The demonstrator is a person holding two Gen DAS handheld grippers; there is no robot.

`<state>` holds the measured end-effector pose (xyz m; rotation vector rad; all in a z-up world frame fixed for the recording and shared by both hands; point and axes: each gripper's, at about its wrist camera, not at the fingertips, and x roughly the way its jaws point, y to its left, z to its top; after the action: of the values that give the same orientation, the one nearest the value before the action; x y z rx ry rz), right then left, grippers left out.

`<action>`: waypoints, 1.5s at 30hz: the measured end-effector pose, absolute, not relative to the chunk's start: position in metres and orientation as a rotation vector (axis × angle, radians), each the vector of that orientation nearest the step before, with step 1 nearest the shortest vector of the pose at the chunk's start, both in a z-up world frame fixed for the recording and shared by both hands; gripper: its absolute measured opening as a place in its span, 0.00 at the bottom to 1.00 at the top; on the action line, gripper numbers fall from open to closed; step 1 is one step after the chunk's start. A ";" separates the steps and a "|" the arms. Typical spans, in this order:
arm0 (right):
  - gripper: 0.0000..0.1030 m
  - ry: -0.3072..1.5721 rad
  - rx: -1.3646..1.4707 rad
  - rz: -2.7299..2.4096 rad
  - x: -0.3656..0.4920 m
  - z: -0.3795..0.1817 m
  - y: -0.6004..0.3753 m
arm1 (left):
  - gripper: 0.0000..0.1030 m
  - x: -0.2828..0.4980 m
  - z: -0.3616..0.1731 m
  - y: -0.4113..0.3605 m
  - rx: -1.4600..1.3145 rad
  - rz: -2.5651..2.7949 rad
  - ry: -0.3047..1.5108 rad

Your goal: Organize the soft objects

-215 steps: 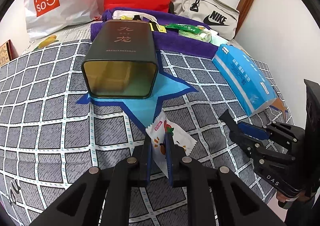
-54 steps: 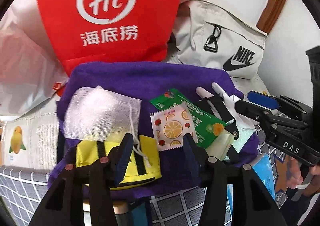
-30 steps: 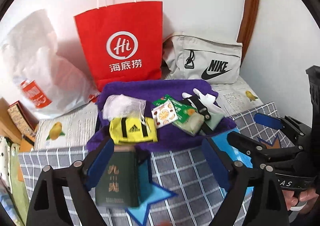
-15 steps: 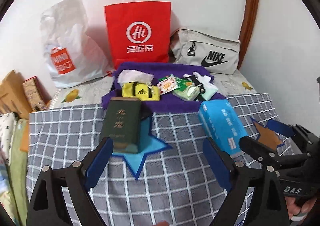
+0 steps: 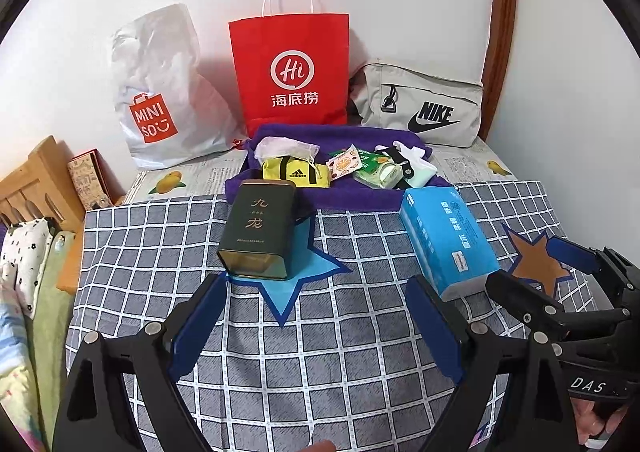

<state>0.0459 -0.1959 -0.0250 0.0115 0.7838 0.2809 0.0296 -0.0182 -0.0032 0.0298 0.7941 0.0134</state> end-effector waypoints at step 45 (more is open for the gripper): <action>0.94 0.770 0.001 0.269 0.039 -0.022 -0.200 | 0.88 0.025 -0.002 -0.018 0.029 0.019 0.790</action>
<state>0.0394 -0.1995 -0.0224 0.0014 0.7705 0.2690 0.0248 -0.0184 -0.0021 0.0286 0.7896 0.0193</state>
